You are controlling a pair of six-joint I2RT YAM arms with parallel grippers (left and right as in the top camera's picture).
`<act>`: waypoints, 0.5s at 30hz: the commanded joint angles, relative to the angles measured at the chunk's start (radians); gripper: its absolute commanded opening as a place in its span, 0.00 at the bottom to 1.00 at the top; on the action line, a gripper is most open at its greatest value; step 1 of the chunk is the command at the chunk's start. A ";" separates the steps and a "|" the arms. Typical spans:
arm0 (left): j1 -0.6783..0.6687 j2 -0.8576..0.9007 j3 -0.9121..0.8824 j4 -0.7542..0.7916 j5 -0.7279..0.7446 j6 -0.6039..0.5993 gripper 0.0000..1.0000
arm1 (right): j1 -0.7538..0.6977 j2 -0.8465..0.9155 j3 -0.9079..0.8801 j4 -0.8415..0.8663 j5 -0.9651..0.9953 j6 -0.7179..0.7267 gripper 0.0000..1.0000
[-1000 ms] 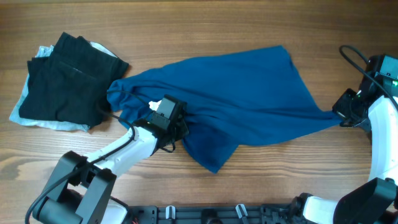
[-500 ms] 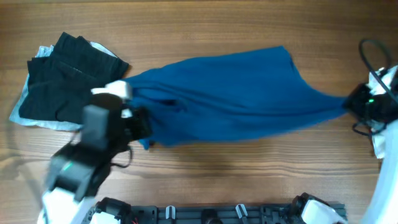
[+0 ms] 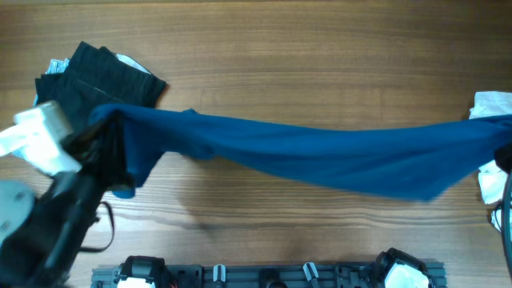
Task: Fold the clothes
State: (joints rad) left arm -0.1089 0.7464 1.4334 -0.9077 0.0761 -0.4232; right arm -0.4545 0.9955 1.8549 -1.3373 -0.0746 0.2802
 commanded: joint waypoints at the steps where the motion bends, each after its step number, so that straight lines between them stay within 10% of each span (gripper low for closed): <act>1: 0.009 -0.009 0.087 0.014 0.001 0.020 0.04 | -0.005 0.001 0.054 -0.003 0.072 0.032 0.04; 15: 0.008 0.507 0.087 0.021 0.152 0.027 0.04 | 0.033 0.544 0.057 -0.023 -0.119 -0.138 0.04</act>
State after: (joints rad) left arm -0.1089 1.1088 1.5150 -0.9054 0.1925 -0.4194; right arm -0.4507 1.4044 1.9087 -1.3590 -0.1379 0.2169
